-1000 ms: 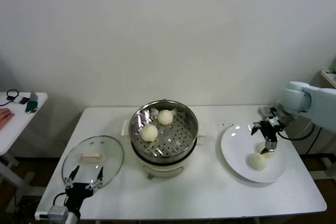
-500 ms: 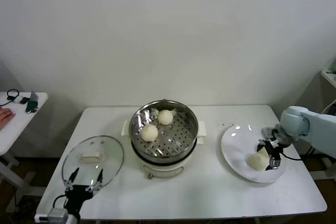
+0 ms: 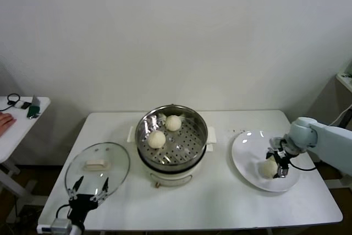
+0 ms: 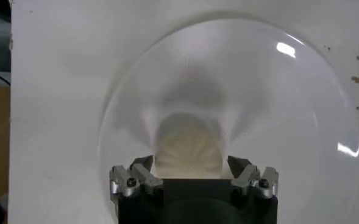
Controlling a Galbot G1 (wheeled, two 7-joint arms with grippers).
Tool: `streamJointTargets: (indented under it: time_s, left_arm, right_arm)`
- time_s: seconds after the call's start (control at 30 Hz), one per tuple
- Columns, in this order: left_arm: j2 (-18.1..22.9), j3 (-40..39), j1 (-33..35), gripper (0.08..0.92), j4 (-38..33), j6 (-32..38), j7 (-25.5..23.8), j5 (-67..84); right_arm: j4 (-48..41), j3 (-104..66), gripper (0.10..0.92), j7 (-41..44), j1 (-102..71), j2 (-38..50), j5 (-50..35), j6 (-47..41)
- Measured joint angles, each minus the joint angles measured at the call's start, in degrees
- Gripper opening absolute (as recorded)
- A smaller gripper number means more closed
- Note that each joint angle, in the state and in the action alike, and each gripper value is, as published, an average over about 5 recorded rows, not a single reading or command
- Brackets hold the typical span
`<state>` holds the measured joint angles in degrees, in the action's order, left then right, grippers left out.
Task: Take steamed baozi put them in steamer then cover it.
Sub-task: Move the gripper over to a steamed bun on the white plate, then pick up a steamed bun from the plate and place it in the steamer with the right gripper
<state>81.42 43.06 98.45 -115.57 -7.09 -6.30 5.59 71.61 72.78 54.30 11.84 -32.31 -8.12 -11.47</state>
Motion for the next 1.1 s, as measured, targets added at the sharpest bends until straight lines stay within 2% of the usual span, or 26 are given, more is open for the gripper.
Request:
streamJointTargets:
  time_s: [0.23,0.57,0.83,1.1]
  left_arm:
    - [0.0,0.0,0.0,0.823,0.0,0.0,0.0,0.0]
    - [0.1,0.7,0.2,0.823,-0.5,-0.1,0.0,0.0]
    - [0.1,1.1,0.3,0.823,-0.8,-0.3,0.0,-0.4]
    - [0.3,1.6,0.5,0.823,-1.1,0.0,0.0,-0.6]
  right_arm:
    - [-0.1,-0.9,0.647,0.6,-0.3,-0.1,0.2,0.1]
    - [2.2,6.8,0.636,3.0,11.2,-1.3,-2.8,4.1]
    - [5.8,14.0,0.639,5.9,30.0,-7.8,-7.0,12.4]
    - [14.3,14.1,0.623,6.7,41.2,-16.4,-7.5,19.7]
